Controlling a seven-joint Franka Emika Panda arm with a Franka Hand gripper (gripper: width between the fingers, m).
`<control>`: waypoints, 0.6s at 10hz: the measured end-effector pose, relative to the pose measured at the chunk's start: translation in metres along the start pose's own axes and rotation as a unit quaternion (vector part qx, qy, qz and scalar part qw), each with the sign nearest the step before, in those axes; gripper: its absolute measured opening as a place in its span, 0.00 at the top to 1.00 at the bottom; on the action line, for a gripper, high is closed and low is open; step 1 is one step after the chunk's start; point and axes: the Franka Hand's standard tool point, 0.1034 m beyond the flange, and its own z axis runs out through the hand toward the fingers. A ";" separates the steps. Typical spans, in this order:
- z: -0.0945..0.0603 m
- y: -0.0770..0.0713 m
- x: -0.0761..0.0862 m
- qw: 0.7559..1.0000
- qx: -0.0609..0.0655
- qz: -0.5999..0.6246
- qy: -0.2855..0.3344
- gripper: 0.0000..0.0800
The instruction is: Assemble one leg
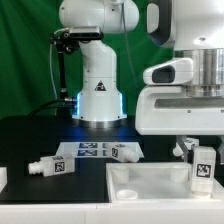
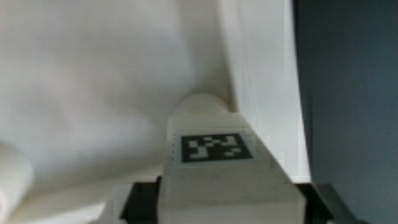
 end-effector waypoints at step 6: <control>0.002 -0.002 0.003 0.929 0.039 0.367 -0.016 0.64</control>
Offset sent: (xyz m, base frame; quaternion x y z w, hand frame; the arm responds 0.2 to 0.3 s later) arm 0.0106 0.0022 0.0026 0.0760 -0.0099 0.3435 0.9360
